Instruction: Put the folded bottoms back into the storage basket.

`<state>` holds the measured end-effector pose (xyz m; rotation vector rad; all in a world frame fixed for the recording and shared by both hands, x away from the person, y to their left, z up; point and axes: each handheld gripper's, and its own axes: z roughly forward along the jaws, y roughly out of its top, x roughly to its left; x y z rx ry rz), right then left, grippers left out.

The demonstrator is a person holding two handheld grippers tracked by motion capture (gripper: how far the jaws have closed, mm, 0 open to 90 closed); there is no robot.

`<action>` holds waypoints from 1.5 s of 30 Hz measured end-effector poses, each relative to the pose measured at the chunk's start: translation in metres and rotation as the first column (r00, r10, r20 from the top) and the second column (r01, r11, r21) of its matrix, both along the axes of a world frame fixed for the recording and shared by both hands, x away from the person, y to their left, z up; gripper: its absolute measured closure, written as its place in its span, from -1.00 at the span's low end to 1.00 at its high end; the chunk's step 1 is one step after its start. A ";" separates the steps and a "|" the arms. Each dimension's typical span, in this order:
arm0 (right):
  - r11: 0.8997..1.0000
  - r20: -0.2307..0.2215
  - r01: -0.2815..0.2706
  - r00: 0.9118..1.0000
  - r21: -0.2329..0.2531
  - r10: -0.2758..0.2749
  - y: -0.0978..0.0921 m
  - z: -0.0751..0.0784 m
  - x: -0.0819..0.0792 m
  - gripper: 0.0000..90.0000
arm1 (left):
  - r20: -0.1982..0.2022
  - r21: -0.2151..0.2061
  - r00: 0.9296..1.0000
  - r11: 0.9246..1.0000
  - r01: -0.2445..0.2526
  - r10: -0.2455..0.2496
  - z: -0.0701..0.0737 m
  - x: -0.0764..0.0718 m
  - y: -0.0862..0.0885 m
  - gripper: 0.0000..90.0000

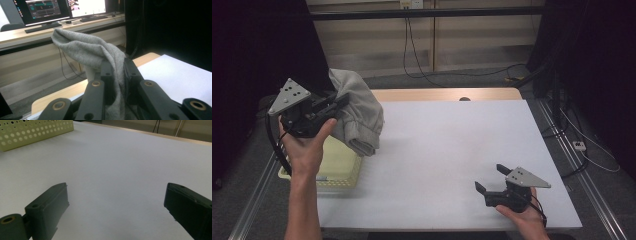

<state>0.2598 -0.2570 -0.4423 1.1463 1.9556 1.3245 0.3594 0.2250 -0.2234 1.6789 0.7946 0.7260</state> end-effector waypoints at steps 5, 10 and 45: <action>1.000 0.002 0.002 1.000 0.000 -0.002 0.000 0.000 0.000 -0.89 | 0.006 -0.017 1.000 1.000 -0.015 0.015 0.002 -0.002 0.014 0.80; 1.000 0.002 0.002 1.000 -0.001 -0.002 0.000 0.000 0.000 -0.89 | 0.004 -0.016 1.000 1.000 -0.026 0.027 0.003 -0.003 0.026 0.80; 1.000 0.002 -0.005 1.000 -0.005 0.005 0.001 0.000 -0.001 -0.89 | -0.135 0.029 0.989 0.998 -0.060 0.063 -0.035 0.034 0.077 0.79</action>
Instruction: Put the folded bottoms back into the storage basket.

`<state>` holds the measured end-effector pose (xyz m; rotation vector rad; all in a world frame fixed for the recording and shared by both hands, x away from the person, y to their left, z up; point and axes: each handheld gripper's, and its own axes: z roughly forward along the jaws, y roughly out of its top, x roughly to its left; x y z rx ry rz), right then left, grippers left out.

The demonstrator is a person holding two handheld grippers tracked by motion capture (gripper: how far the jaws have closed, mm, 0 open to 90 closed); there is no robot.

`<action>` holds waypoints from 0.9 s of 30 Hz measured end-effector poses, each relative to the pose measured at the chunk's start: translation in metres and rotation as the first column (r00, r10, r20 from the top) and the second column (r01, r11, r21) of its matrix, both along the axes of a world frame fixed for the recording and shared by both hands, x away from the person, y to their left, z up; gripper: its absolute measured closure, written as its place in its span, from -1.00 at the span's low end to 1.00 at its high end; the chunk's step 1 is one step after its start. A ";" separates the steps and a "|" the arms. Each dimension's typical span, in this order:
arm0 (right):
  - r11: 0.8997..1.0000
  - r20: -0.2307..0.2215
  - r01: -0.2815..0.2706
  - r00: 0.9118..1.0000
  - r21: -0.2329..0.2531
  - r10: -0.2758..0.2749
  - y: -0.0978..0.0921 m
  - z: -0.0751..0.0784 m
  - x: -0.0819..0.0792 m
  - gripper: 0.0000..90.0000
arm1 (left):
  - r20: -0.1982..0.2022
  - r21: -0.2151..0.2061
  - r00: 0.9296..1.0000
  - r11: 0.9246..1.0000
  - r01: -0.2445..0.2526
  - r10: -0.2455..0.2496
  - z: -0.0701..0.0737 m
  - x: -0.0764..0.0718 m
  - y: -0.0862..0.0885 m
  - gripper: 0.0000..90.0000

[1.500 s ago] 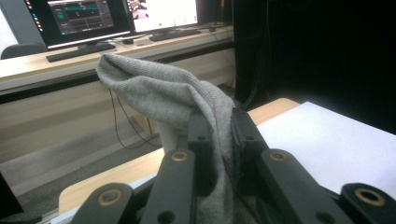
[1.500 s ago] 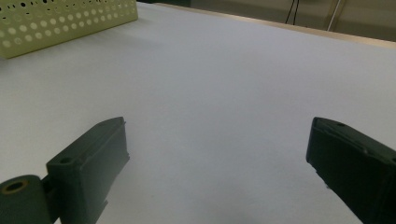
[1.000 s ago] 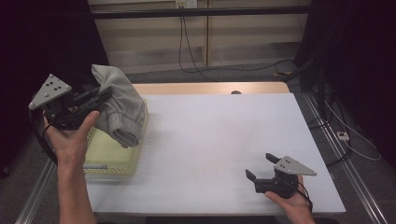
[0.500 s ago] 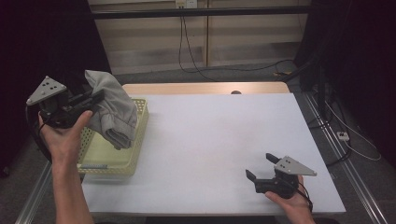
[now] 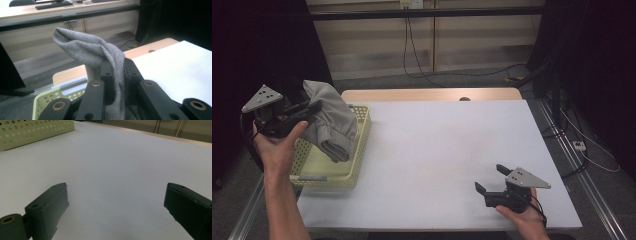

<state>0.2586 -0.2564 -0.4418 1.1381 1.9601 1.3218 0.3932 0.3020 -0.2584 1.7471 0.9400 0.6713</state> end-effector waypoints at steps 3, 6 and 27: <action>1.000 0.000 0.002 1.000 0.001 -0.002 0.000 0.000 0.001 -0.89 | -0.020 0.006 1.000 1.000 -0.001 0.001 -0.005 0.004 0.001 0.79; 1.000 0.000 -0.001 1.000 0.001 0.001 0.001 0.000 0.001 -0.89 | -0.050 -0.002 0.999 1.000 -0.007 0.007 -0.012 0.010 0.001 0.80; 1.000 0.002 -0.002 1.000 0.000 0.002 0.000 0.000 0.000 -0.89 | -0.158 0.046 0.984 0.995 0.087 -0.078 -0.035 0.029 -0.011 0.79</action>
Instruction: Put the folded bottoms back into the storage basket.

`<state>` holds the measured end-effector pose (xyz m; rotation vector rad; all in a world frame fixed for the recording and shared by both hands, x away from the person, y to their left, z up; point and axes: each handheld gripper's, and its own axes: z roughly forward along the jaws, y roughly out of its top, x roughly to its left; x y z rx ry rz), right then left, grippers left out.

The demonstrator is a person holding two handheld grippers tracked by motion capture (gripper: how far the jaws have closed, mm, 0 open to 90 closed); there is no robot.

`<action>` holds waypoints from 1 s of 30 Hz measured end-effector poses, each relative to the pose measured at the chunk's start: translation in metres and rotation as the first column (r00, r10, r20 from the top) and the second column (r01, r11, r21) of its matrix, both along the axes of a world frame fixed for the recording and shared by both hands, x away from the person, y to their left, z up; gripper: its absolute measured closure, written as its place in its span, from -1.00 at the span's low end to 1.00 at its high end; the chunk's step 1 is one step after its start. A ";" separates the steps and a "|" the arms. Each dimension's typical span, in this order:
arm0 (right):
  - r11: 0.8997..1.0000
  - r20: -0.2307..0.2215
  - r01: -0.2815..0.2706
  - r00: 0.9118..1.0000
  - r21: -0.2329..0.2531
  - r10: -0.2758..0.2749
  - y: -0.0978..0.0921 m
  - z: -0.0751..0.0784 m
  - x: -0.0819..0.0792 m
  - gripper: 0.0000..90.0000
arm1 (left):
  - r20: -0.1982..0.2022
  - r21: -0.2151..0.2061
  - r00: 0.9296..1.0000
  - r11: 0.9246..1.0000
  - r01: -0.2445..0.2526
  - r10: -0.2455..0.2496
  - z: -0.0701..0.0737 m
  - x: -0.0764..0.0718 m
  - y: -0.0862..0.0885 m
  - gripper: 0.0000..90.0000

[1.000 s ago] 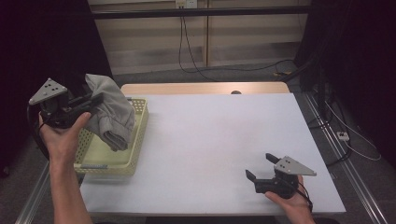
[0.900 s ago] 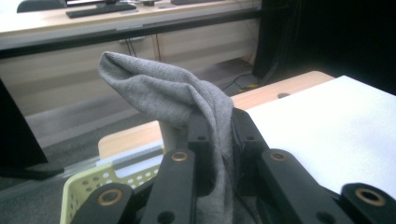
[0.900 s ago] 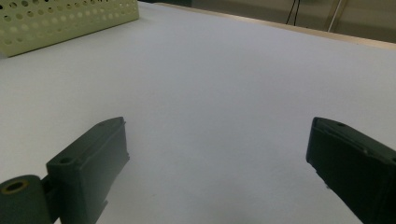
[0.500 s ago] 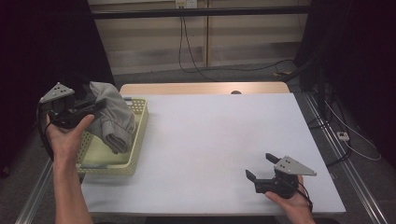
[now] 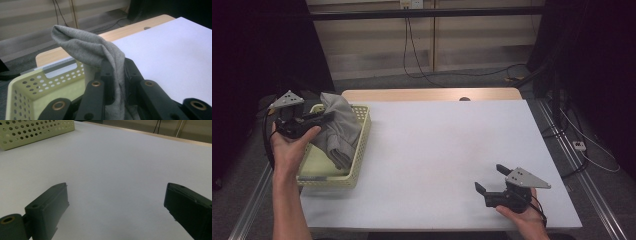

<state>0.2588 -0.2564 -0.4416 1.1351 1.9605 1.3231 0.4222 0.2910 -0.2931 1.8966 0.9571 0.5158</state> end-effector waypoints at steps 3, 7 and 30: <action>1.000 -0.002 0.000 1.000 0.000 0.000 0.000 0.000 0.000 -0.89 | -0.007 -0.021 1.000 1.000 0.020 -0.020 -0.002 0.002 0.002 0.79; 1.000 0.001 -0.002 1.000 -0.002 0.002 0.000 0.000 -0.001 -0.89 | -0.028 -0.033 1.000 0.999 -0.001 0.000 -0.008 0.005 0.010 0.78; 1.000 -0.002 -0.003 1.000 -0.004 0.003 0.001 0.000 0.000 -0.89 | -0.063 0.151 0.977 0.970 -0.193 0.204 -0.024 0.009 0.036 0.77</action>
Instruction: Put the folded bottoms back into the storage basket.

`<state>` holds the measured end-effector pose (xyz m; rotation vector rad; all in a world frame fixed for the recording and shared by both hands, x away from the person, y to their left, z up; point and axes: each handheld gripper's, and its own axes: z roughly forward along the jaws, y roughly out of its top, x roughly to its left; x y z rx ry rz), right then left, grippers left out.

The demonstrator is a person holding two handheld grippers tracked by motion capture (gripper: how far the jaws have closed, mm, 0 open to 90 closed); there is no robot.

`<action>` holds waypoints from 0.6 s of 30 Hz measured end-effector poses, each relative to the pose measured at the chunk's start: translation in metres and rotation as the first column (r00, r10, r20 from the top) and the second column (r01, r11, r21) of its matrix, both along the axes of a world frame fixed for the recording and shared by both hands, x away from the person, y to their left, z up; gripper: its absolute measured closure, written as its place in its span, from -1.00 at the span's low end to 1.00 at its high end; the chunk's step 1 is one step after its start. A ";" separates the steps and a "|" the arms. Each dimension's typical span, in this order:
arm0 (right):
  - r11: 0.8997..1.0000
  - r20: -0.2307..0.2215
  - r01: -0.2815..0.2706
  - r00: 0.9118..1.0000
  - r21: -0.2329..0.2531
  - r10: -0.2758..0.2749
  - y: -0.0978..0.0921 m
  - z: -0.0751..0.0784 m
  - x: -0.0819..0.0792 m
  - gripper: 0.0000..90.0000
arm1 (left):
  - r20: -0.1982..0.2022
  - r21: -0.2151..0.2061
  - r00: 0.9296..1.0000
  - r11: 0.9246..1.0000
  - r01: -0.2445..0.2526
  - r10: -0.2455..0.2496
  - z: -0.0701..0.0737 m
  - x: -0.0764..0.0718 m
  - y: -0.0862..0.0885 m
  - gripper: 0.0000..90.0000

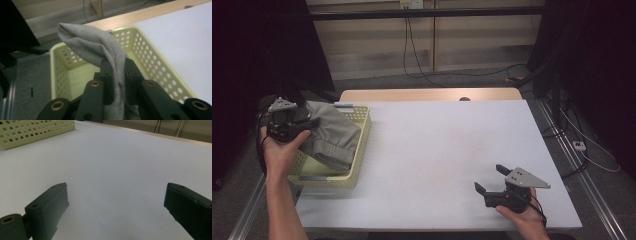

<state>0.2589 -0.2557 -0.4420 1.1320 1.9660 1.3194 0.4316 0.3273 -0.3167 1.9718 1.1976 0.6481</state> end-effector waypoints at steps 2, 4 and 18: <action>1.000 -0.001 -0.001 1.000 0.002 0.001 0.000 0.000 0.000 -0.89 | -0.005 -0.004 1.000 1.000 -0.002 0.002 -0.002 0.001 0.003 0.77; 1.000 -0.001 0.001 1.000 0.001 -0.001 0.000 0.000 0.000 -0.89 | -0.009 -0.001 1.000 1.000 -0.010 0.010 -0.005 0.002 0.005 0.77; 1.000 -0.004 -0.002 1.000 0.000 0.002 0.001 0.000 0.000 -0.89 | -0.051 0.018 0.998 0.999 -0.041 0.042 -0.016 0.007 0.007 0.76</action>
